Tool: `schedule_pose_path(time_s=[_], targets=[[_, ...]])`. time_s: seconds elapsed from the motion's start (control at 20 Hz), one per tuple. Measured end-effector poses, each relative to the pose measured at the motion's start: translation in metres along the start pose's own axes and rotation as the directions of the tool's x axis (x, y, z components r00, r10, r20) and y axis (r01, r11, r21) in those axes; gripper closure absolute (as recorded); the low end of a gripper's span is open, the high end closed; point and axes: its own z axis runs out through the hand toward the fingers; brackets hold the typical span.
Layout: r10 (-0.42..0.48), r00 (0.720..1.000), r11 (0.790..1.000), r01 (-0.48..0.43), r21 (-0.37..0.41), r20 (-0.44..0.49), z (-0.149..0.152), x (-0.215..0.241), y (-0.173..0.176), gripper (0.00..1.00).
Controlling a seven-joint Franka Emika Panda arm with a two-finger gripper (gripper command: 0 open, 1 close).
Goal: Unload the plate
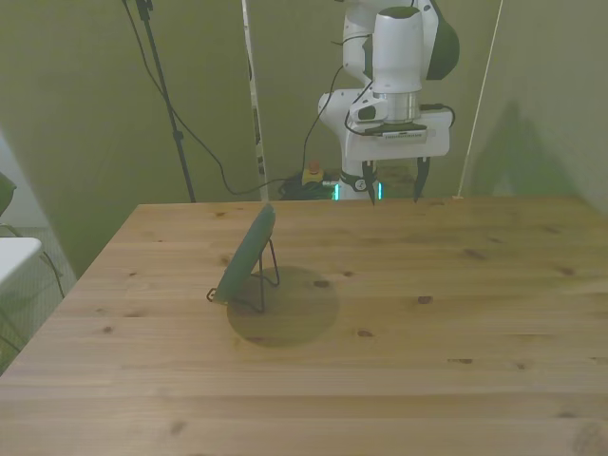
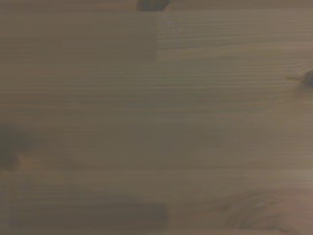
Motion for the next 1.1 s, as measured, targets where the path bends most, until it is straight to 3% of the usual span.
schedule_pose_path(time_s=[0.2,0.45,0.7,0.95,1.1], targets=[[0.015,1.0,1.0,-0.015,-0.001,-0.015,-0.004,0.009,0.003,0.0],[0.146,0.987,0.988,-0.142,0.06,-0.065,-0.044,0.07,0.039,0.0],[0.218,0.973,0.973,-0.211,0.093,-0.072,-0.092,0.111,0.073,0.0],[0.303,0.949,0.949,-0.293,0.116,-0.087,-0.131,0.163,0.127,0.0],[0.29,0.952,0.954,-0.279,0.108,-0.103,-0.137,0.178,0.126,0.0]])
